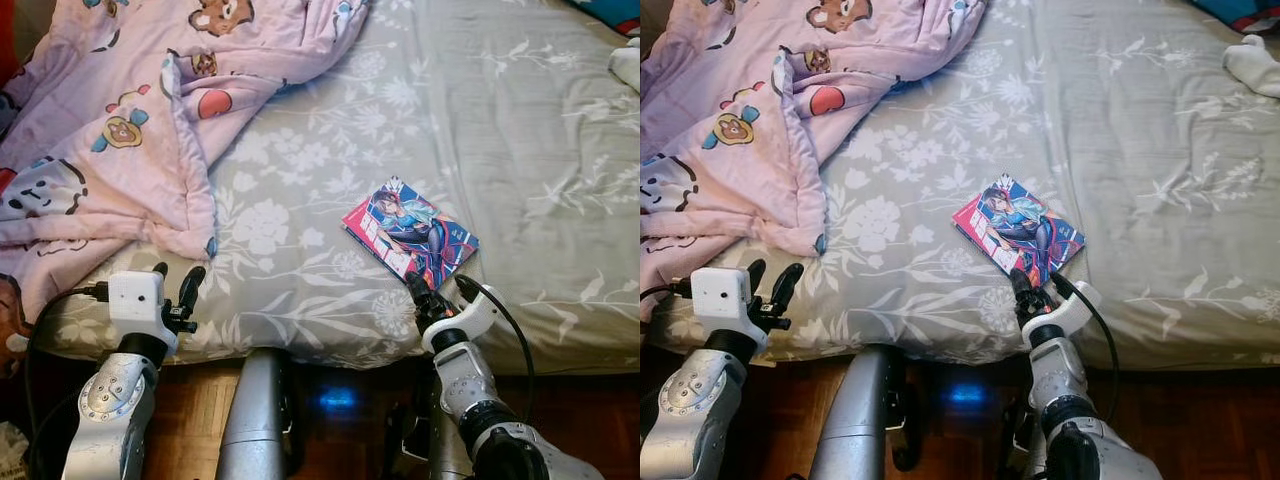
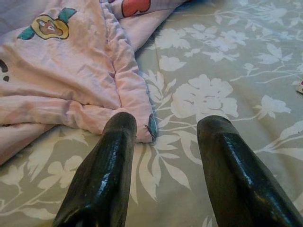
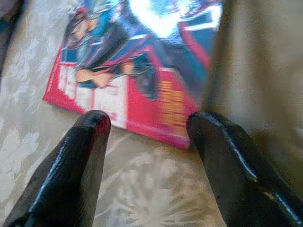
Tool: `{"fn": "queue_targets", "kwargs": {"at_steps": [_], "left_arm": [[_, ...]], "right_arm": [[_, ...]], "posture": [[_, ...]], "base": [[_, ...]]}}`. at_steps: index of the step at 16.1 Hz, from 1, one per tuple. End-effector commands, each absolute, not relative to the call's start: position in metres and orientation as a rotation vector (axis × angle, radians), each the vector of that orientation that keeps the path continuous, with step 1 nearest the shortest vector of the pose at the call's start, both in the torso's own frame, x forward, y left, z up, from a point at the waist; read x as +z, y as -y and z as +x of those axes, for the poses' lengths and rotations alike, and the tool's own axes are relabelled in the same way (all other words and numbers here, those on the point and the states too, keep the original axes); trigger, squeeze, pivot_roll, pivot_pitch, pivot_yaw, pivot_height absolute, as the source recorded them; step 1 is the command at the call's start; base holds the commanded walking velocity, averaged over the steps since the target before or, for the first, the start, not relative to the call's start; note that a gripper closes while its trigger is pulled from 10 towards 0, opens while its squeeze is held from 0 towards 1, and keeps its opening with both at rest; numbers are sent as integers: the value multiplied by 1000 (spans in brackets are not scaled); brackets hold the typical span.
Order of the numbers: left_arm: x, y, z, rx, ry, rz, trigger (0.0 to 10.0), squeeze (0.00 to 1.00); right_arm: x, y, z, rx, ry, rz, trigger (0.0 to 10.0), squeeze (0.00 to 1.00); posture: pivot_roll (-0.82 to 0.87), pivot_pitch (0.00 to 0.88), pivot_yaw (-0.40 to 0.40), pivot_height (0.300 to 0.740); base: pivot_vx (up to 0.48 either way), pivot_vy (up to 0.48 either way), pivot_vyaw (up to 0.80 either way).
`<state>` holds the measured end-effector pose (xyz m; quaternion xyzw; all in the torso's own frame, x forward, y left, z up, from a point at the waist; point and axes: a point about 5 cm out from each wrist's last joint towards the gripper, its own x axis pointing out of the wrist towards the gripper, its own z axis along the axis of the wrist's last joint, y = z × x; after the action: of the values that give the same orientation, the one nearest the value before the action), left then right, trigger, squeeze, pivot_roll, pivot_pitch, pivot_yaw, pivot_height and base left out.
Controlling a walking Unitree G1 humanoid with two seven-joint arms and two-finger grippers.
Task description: Clean up the room
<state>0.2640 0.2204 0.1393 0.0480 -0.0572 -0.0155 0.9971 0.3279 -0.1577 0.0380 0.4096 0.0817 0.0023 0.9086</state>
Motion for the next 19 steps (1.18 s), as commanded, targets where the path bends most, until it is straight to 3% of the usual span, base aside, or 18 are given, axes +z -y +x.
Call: {"fn": "queue_targets", "kwargs": {"at_steps": [1, 6, 12, 19], "left_arm": [[133, -226, 258, -12, 72, 100, 10000, 0], [132, -224, 255, -16, 66, 99, 10000, 0], [134, -229, 253, -5, 64, 108, 10000, 0], [137, -231, 258, 7, 81, 108, 10000, 0]], "right_arm": [[19, 163, 312, -68, -212, 885, 10000, 0], [2, 170, 296, -127, -251, 900, 10000, 0], [16, 162, 309, -49, -210, 923, 10000, 0], [29, 169, 314, -15, -77, 938, 10000, 0]], "posture": [[352, 417, 56, 606], [357, 417, 55, 606], [367, 425, 55, 606], [355, 415, 49, 606]], "base": [[0, 0, 0], [0, 0, 0], [0, 0, 0], [0, 0, 0]]}}
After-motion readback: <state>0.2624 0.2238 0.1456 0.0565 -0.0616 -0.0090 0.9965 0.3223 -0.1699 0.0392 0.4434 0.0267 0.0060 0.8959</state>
